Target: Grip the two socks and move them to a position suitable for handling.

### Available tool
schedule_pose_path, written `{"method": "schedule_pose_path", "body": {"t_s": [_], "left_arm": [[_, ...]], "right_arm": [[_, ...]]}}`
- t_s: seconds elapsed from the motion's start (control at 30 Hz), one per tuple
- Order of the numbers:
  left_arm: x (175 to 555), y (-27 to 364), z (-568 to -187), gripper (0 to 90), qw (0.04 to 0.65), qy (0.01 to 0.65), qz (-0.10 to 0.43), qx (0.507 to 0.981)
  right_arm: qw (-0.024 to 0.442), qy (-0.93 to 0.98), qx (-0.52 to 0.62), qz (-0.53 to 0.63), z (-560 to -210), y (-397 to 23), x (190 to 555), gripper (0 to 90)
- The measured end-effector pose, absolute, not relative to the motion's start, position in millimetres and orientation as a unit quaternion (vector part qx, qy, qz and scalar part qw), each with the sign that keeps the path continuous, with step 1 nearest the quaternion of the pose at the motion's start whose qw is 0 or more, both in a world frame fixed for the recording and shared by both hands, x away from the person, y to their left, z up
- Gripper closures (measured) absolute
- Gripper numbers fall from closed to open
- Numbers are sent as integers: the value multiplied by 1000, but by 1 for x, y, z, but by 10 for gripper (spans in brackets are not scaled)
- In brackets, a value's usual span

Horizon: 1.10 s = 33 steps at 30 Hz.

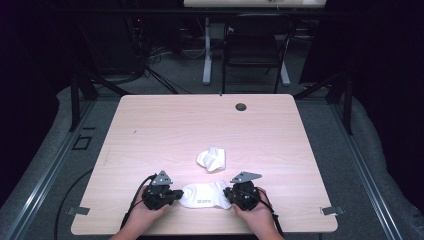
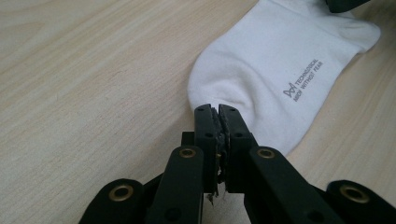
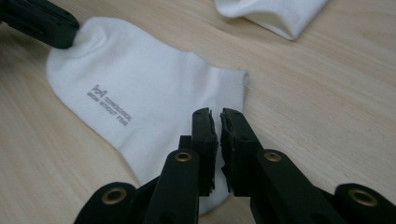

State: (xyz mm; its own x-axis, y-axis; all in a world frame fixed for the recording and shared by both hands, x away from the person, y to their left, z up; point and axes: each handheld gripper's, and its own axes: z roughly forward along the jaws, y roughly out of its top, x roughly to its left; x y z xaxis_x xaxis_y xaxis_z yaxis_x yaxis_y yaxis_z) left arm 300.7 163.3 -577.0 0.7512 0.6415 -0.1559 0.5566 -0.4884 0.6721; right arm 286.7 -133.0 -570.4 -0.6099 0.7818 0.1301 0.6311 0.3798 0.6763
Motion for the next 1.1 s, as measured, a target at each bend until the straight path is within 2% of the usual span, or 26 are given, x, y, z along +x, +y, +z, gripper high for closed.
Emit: {"method": "schedule_pose_path", "body": {"t_s": [0.33,0.63,0.87,1.1], "left_arm": [[300,165,-577,874,367,350,58,860],[295,165,-576,874,361,347,60,863],[294,165,-576,874,363,350,55,862],[294,164,-575,847,368,350,52,860]], "right_arm": [[108,826,438,339,-574,-137,286,884],[90,822,447,340,-573,-141,283,893],[82,821,450,340,-573,-142,282,890],[86,818,438,363,-570,-141,283,843]]}}
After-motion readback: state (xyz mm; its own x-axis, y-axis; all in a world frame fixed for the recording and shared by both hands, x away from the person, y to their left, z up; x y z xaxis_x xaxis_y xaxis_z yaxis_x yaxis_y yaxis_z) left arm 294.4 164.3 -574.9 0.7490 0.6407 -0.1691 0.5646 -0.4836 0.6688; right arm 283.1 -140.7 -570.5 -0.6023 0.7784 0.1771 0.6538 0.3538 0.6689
